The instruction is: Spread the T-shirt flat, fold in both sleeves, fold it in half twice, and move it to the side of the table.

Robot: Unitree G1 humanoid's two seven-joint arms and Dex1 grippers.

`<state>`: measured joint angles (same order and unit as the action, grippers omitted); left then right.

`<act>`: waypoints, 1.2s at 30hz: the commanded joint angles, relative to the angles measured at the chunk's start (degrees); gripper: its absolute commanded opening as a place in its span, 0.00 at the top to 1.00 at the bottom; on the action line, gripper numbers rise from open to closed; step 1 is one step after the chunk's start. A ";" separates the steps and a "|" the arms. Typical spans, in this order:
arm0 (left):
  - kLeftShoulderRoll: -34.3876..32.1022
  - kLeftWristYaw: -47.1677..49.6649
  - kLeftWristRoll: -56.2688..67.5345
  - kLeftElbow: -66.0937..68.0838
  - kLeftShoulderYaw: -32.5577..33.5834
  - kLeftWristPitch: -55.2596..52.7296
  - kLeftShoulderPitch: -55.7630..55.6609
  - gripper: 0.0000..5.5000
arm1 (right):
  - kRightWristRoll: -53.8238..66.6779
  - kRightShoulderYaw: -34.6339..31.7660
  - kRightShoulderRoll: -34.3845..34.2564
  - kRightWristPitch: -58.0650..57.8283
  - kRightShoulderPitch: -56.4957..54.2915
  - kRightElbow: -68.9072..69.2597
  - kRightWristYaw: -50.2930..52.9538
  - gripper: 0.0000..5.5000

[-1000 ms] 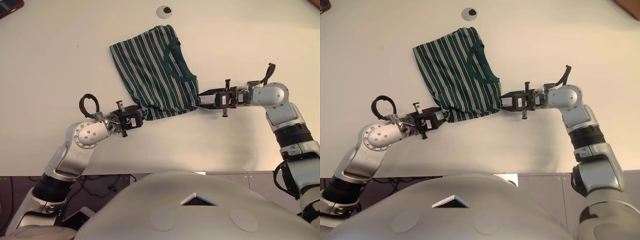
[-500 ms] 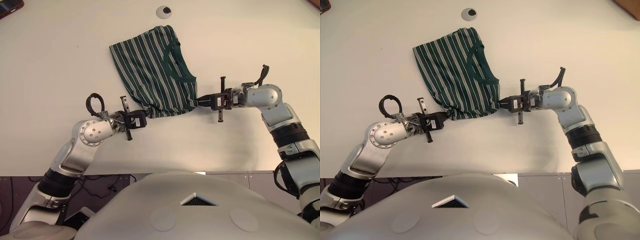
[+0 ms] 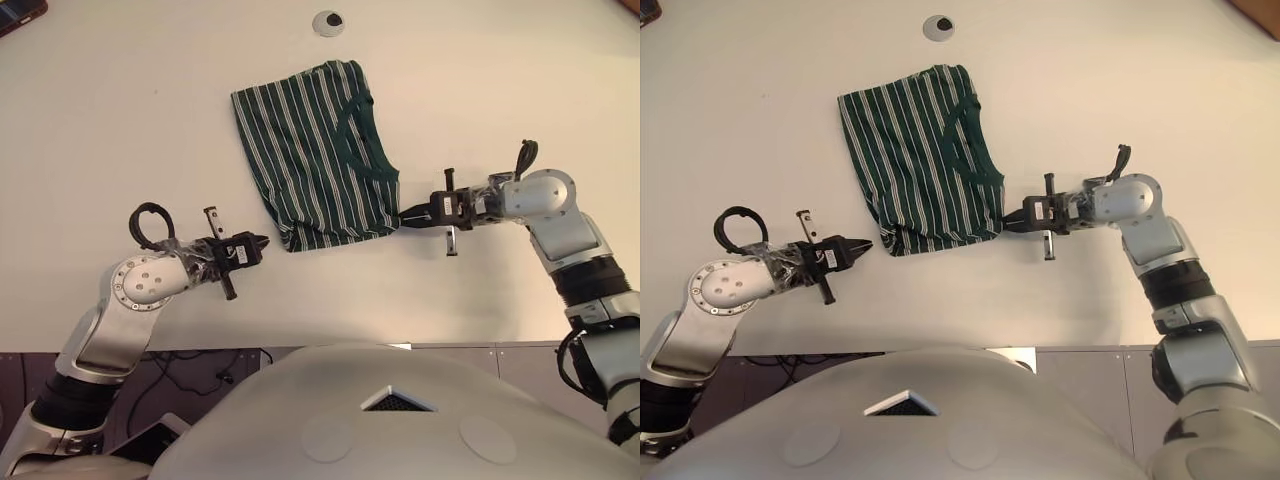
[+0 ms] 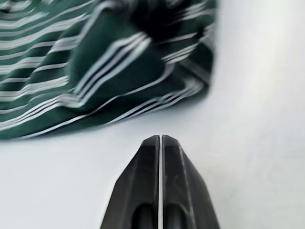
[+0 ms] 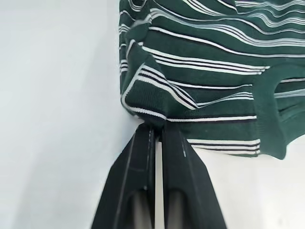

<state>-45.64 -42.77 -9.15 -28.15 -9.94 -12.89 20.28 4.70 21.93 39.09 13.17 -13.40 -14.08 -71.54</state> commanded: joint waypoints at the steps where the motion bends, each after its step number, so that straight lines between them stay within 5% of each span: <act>1: 1.06 1.76 -3.71 -0.34 -2.32 2.18 -1.97 0.87 | -0.52 -0.72 -0.44 -1.71 -1.41 0.28 0.23 1.00; 9: -3.68 -0.31 -13.85 0.40 -7.60 9.26 -3.00 0.70 | -2.28 -0.03 -0.90 -0.77 -1.54 -1.16 0.49 1.00; 19: 0.69 -4.16 -17.93 7.75 -16.65 10.39 -9.65 0.69 | -4.05 0.98 -1.56 1.53 -1.97 -3.20 0.72 1.00; 30: 2.45 -4.58 -15.58 10.46 -17.97 8.03 -9.49 1.00 | -5.27 1.33 -2.41 3.65 -2.81 -6.30 1.33 1.00; 36: 0.49 -6.36 -2.26 1.24 -7.88 -1.00 -1.87 1.00 | -5.53 1.12 -2.04 4.75 -3.15 -7.86 1.71 1.00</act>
<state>-42.38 -46.08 -14.43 -25.14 -20.52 -8.37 13.57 1.49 22.79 36.57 18.38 -16.35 -20.56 -69.81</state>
